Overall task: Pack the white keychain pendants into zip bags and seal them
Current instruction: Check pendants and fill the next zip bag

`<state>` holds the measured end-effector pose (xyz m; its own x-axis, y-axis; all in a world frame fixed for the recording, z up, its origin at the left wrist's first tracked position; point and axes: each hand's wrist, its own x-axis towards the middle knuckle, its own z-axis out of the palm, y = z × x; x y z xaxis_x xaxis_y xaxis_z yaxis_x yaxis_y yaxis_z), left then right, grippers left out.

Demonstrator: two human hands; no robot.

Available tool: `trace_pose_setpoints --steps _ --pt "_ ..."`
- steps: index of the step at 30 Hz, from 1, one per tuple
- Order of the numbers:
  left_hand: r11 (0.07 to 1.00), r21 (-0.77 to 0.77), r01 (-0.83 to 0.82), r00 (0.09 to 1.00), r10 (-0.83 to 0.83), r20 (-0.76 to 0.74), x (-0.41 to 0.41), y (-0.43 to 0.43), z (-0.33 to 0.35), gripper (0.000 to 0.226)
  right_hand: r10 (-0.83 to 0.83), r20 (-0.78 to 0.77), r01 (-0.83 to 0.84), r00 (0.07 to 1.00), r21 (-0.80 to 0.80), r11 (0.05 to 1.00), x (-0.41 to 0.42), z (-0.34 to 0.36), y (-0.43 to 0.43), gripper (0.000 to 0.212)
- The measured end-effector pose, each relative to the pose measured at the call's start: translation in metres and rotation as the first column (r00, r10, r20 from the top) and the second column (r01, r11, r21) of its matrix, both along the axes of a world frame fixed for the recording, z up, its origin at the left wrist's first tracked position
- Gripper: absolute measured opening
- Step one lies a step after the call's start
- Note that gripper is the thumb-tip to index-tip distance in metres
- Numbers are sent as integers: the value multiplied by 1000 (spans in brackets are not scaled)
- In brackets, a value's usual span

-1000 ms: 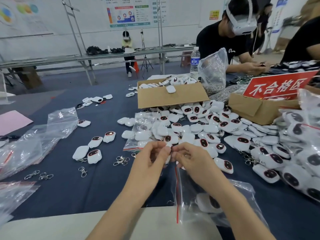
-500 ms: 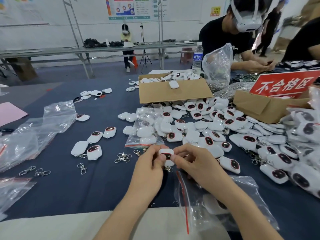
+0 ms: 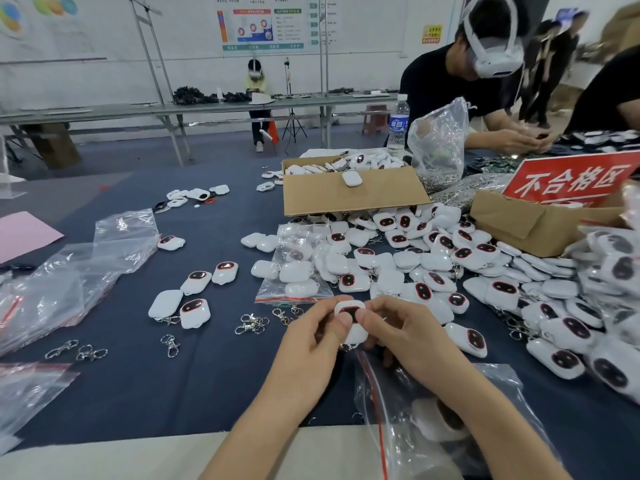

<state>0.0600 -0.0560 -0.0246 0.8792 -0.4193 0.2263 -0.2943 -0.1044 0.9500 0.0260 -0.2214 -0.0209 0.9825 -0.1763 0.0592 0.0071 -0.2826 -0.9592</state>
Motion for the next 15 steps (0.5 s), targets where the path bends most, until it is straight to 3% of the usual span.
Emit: trace_pose_setpoints --steps 8,15 --pt "998 38 39 998 -37 -54 1 -1 -3 36 14 -15 -13 1000 33 999 0 -2 -2 10" --pt "997 56 -53 997 56 -48 3 -2 -8 35 31 -5 -31 999 82 996 -3 0 1 9"
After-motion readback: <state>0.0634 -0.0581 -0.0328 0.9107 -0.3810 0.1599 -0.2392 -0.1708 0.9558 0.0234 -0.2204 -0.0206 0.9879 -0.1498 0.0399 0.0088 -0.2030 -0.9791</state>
